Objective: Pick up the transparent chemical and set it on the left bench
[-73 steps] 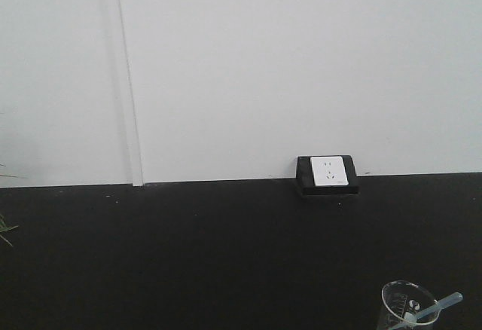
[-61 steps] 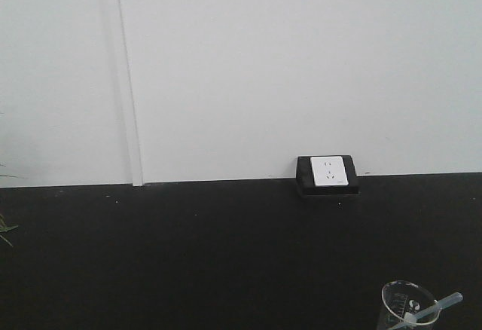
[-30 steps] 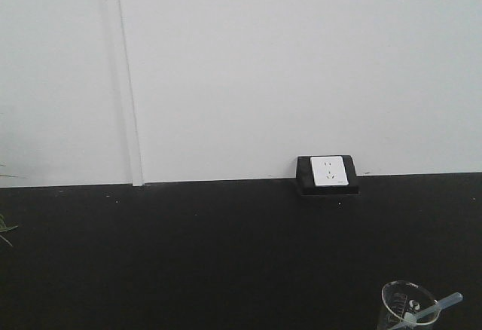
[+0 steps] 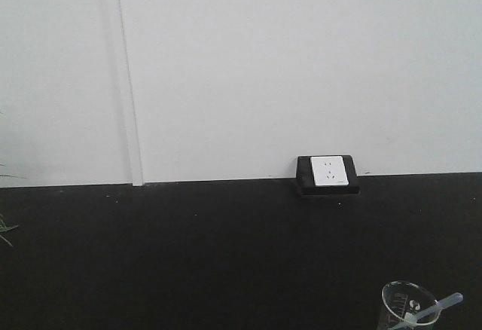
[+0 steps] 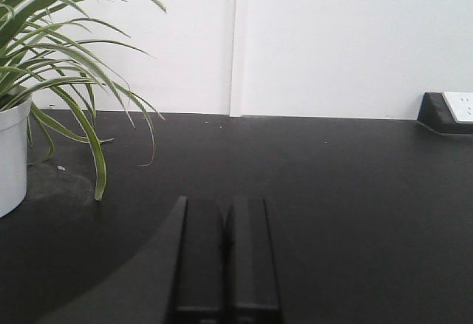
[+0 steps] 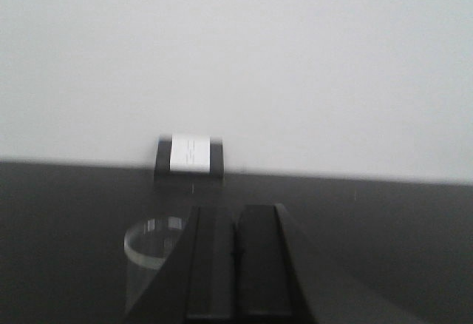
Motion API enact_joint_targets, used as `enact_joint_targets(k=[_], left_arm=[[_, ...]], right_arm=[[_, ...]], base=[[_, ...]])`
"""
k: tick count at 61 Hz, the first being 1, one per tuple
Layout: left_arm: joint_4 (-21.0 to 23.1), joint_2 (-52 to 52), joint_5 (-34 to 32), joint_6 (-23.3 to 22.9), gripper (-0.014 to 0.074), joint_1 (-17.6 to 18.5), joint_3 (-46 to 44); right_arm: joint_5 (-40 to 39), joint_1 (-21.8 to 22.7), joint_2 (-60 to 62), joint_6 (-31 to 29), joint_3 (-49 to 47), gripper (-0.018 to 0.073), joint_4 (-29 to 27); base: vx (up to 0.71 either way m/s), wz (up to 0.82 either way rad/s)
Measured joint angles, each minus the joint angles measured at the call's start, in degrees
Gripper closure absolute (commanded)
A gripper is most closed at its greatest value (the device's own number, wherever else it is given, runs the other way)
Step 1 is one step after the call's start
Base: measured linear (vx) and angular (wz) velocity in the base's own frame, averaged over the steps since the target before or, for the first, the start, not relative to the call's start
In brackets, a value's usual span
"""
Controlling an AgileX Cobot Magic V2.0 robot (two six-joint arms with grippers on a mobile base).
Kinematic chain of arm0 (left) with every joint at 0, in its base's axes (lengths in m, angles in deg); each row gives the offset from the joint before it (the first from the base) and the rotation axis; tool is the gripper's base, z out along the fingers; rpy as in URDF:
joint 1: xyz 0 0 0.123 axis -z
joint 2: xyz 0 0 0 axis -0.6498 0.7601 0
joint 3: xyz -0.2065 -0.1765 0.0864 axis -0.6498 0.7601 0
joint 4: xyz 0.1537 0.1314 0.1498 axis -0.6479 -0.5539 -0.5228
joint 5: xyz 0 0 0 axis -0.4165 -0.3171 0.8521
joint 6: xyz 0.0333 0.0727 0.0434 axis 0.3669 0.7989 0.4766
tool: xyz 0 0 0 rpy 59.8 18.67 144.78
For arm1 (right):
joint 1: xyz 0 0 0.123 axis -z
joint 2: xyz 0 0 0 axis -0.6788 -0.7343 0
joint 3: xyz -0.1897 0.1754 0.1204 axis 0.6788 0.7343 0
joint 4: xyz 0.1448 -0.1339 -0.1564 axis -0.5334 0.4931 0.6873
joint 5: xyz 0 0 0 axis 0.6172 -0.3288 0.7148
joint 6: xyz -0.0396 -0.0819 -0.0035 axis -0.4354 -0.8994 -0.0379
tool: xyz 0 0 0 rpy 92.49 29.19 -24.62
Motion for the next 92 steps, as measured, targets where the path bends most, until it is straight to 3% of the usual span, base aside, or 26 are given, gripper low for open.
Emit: enact_joint_targets(k=[10, 21, 37, 48, 70, 78, 92], left_arm=[[0.0, 0.0, 0.0, 0.0, 0.06, 0.0, 0.0], [0.0, 0.0, 0.0, 0.0, 0.06, 0.0, 0.0], [0.0, 0.0, 0.0, 0.0, 0.06, 0.0, 0.0], [0.0, 0.0, 0.0, 0.0, 0.06, 0.0, 0.0], [0.0, 0.0, 0.0, 0.0, 0.06, 0.0, 0.0], [0.0, 0.0, 0.0, 0.0, 0.06, 0.0, 0.0], [0.0, 0.0, 0.0, 0.0, 0.06, 0.0, 0.0]], right_arm=[[5.0, 0.0, -4.7, 0.2, -7.7, 0.0567, 3.0], [5.7, 0.0, -20.4, -0.1, -20.5, 0.0564, 7.8], [3.1, 0.0, -42.7, 3.8, -26.8, 0.052, 3.9], [-3.9, 0.0, -55.1, 5.1, -26.9, 0.0408, 0.2], [-13.9, 0.0, -73.0, 9.2, -26.9, 0.0025, -2.0], [-19.0, 0.0, -78.7, 9.7, -27.3, -0.0004, -2.0], [-26.2, 0.0, -86.6, 10.2, -27.6, 0.0037, -2.0]], base=[[0.0, 0.0], [0.0, 0.0], [0.0, 0.0], [0.0, 0.0], [0.0, 0.0], [0.0, 0.0], [0.0, 0.0]])
